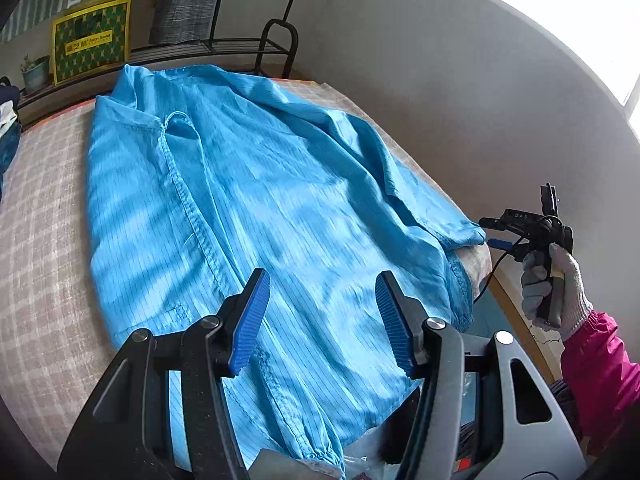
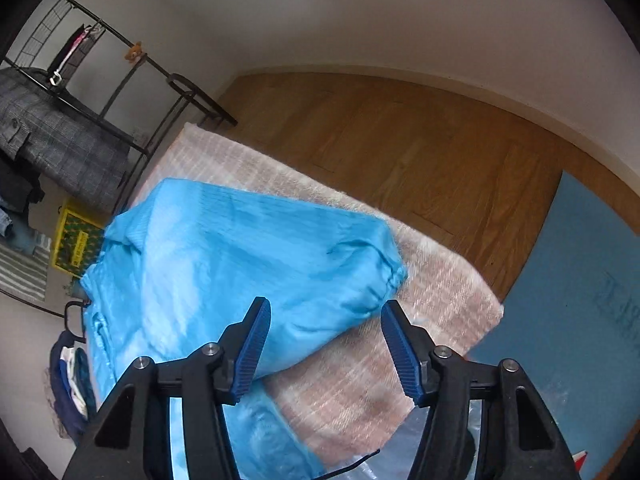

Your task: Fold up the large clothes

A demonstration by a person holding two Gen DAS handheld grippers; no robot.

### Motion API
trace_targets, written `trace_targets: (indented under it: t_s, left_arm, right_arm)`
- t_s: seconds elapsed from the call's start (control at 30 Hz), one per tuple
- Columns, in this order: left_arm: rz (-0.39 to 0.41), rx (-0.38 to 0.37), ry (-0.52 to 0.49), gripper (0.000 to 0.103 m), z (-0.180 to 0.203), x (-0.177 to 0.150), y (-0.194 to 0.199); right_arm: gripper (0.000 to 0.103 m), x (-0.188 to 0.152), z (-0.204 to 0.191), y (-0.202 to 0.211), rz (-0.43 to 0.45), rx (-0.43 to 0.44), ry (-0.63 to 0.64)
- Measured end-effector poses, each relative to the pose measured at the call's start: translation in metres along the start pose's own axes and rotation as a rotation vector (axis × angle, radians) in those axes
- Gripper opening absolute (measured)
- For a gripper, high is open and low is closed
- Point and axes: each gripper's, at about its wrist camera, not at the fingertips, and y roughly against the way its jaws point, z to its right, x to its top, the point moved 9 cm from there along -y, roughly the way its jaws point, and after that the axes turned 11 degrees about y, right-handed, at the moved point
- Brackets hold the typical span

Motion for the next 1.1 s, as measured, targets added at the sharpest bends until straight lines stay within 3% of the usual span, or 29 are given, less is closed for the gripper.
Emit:
trace_targets:
  t_s: [0.1,0.17,0.33,0.43,0.6,0.73,0.9,1.1]
  left_arm:
    - [-0.002,0.012,0.015,0.056,-0.008,0.001,-0.003]
    - [0.001,0.013,0.018,0.056,-0.010,0.003,-0.004]
    - [0.005,0.009,0.016,0.056,-0.012,0.005,-0.005]
    - [0.006,0.013,0.028,0.056,-0.014,0.006,-0.008]
    - [0.010,0.007,0.050,0.056,-0.017,0.011,-0.009]
    - [0.019,-0.018,0.083,0.056,-0.016,0.018,-0.006]
    - [0.057,-0.029,0.107,0.056,-0.016,0.029,0.005]
    - [0.097,-0.027,0.193,0.056,-0.040,0.041,0.020]
  right_arm:
    - [0.058,0.006,0.005,-0.009,-0.006,-0.023,0.004]
    - [0.048,0.007,0.006,-0.013,-0.012,-0.021,0.009]
    - [0.004,0.010,-0.004,-0.004,0.023,0.003,0.056]
    - [0.001,0.018,-0.020,0.017,0.088,0.000,0.129]
    - [0.000,0.026,-0.079,0.069,0.247,0.006,0.360]
    - [0.000,0.006,-0.140,0.091,0.300,0.082,0.551]
    - [0.000,-0.051,-0.211,0.090,0.267,0.195,0.794]
    - [0.000,-0.164,-0.259,0.062,0.111,0.301,1.171]
